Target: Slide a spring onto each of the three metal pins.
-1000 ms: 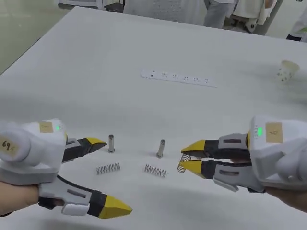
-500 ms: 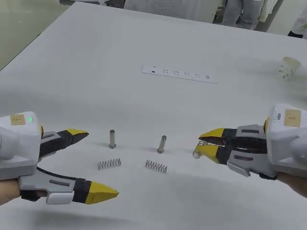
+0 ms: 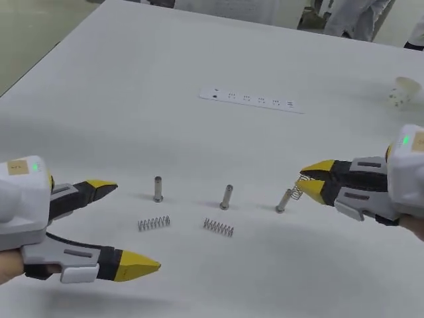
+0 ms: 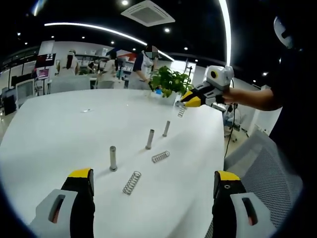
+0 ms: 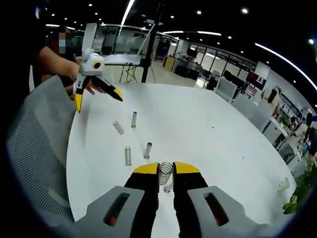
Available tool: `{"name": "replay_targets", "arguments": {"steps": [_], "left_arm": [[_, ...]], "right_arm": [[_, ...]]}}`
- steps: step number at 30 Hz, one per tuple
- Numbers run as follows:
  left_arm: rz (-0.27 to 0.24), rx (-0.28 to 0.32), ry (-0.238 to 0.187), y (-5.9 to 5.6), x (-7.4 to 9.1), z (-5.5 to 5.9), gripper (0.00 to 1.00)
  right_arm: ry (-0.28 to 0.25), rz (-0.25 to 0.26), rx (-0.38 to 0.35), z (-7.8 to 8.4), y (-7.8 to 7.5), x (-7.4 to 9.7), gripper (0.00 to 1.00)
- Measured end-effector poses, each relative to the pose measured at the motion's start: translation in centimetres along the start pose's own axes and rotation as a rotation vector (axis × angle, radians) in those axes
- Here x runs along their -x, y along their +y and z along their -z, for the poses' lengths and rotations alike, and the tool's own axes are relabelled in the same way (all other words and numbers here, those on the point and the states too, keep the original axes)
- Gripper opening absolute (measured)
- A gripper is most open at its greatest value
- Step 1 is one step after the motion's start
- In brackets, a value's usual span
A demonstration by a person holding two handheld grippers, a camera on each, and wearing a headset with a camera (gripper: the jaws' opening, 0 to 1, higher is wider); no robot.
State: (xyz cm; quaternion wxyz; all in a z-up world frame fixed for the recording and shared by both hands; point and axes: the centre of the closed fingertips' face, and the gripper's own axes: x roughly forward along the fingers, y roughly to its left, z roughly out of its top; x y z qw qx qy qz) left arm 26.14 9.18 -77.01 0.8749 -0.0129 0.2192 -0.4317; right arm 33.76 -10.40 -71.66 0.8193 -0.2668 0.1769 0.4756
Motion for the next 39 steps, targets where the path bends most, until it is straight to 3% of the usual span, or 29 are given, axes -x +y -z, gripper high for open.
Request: {"name": "replay_targets", "arguments": {"steps": [10, 19, 27, 39], "left_arm": [[-0.011, 0.005, -0.002, 0.0, 0.4, 0.1, 0.98], [-0.015, 0.013, 0.004, 0.2, 0.5, 0.4, 0.98], [-0.018, 0.016, 0.009, 0.3, 0.7, 0.5, 0.98], [-0.018, 0.017, 0.008, 0.5, 0.7, 0.4, 0.98]], "right_arm": [[0.019, 0.034, -0.034, 0.9, -2.1, -1.1, 0.07], [0.040, 0.045, -0.086, 2.2, -2.9, -1.9, 0.07], [0.033, 0.049, -0.136, 2.6, -3.2, -2.5, 0.07], [0.052, 0.029, -0.133, 3.1, -2.7, -3.2, 0.07]]}}
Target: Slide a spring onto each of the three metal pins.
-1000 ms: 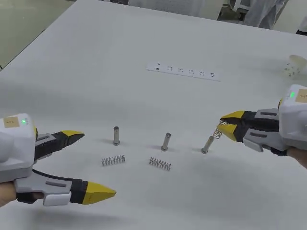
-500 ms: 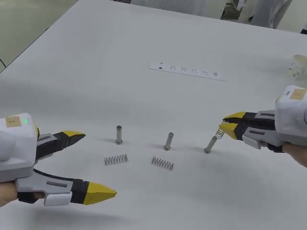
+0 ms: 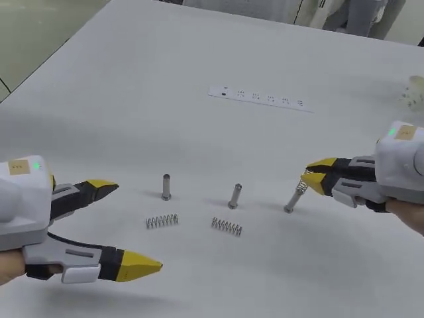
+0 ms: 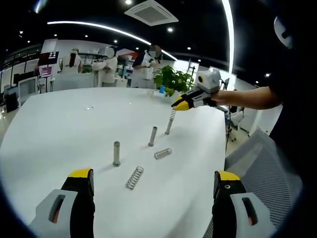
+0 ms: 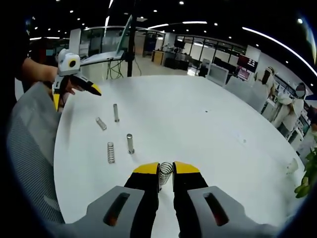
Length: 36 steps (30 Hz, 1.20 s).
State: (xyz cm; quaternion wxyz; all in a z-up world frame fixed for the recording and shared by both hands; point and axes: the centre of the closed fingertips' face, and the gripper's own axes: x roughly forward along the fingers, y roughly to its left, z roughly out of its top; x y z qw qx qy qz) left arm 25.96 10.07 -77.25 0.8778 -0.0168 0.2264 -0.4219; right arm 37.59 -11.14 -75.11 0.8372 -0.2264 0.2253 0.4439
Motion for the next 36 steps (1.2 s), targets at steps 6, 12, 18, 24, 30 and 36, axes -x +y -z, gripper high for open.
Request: {"name": "replay_targets", "arguments": {"steps": [6, 12, 18, 24, 30, 36], "left_arm": [[-0.003, 0.002, 0.001, 0.1, 0.2, 0.0, 0.98], [-0.011, 0.001, 0.000, 0.3, 0.4, -0.1, 0.98], [-0.011, 0.001, 0.002, 0.2, 0.3, -0.1, 0.98], [-0.011, 0.001, 0.002, 0.2, 0.3, -0.1, 0.98], [-0.009, 0.003, 0.005, 0.0, 0.1, 0.0, 0.98], [-0.004, 0.003, 0.007, -0.2, 0.0, 0.1, 0.98]], "right_arm": [[0.019, -0.007, 0.000, 0.7, 0.2, -0.5, 0.07], [0.046, -0.017, 0.004, 1.8, 0.4, -1.2, 0.07], [0.092, -0.032, -0.013, 3.7, 0.6, -2.1, 0.08], [0.119, -0.040, -0.018, 4.8, 0.9, -2.9, 0.08], [0.111, -0.031, -0.033, 4.9, 0.8, -3.0, 0.08], [0.146, -0.054, -0.033, 5.5, 1.3, -3.1, 0.17]]}}
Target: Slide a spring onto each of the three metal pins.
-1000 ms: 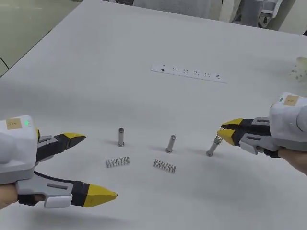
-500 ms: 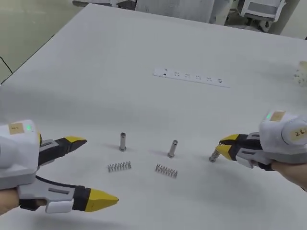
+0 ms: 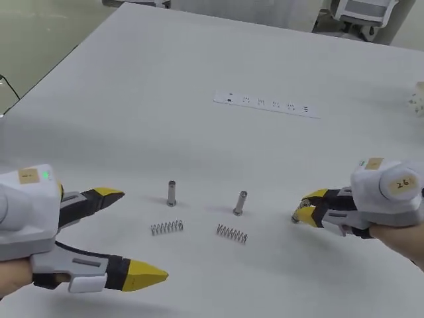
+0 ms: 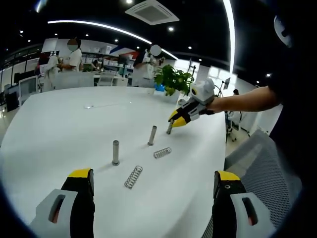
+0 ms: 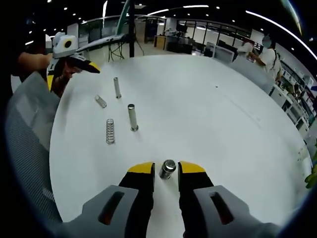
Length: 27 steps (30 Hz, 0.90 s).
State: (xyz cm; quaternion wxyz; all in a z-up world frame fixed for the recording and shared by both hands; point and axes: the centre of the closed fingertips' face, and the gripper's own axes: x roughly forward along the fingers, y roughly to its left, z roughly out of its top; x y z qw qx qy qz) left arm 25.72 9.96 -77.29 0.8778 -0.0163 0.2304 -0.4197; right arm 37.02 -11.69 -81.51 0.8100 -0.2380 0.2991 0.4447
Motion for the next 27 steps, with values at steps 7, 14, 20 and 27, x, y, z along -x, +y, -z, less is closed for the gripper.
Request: {"name": "replay_targets", "arguments": {"steps": [7, 14, 20, 27], "left_arm": [[-0.004, 0.000, -0.005, 0.0, 0.0, -0.2, 0.98], [-0.013, 0.001, -0.007, 0.2, 0.0, -0.2, 0.98], [-0.009, 0.001, -0.007, 0.1, -0.1, -0.2, 0.98], [-0.006, -0.001, -0.005, 0.1, -0.2, -0.3, 0.98]], "right_arm": [[-0.026, 0.022, -0.030, -0.3, -0.1, 0.6, 0.27], [-0.073, 0.029, -0.065, -0.6, 0.0, 2.1, 0.30], [-0.106, 0.017, -0.090, -0.6, 0.5, 3.1, 0.36], [-0.115, 0.017, -0.112, -0.2, 1.3, 3.6, 0.40]]}}
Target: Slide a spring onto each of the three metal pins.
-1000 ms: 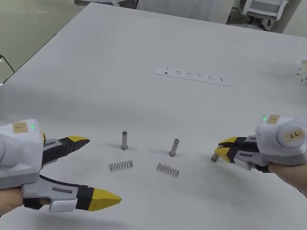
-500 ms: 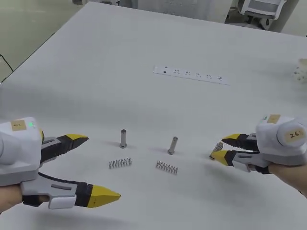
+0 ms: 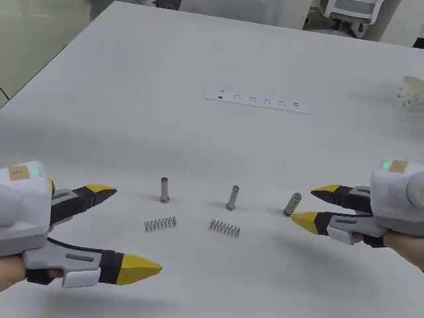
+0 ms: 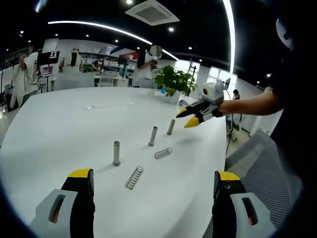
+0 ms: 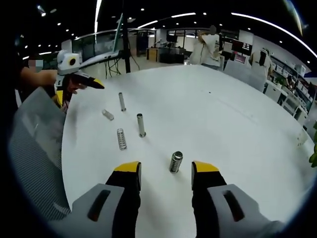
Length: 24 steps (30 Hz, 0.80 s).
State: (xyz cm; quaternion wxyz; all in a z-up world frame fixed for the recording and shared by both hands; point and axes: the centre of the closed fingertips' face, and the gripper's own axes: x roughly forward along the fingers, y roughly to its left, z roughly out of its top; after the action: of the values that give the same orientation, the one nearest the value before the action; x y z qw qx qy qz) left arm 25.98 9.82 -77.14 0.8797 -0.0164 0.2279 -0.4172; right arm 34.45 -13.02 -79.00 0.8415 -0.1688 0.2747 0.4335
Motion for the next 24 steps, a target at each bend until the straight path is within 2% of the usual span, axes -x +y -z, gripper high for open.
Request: {"name": "replay_targets", "arguments": {"steps": [10, 16, 24], "left_arm": [[-0.002, 0.000, -0.003, 0.3, 0.0, -0.2, 0.98], [0.000, -0.002, -0.002, 0.4, -0.1, -0.2, 0.98], [0.003, -0.002, 0.004, 0.3, -0.1, 0.0, 0.98]], "right_arm": [[0.008, -0.002, 0.001, 0.8, 1.2, 0.5, 0.40], [0.030, -0.021, 0.022, 1.7, 2.1, 0.4, 0.39], [0.020, -0.051, 0.040, 1.0, 3.9, -0.4, 0.36]]}}
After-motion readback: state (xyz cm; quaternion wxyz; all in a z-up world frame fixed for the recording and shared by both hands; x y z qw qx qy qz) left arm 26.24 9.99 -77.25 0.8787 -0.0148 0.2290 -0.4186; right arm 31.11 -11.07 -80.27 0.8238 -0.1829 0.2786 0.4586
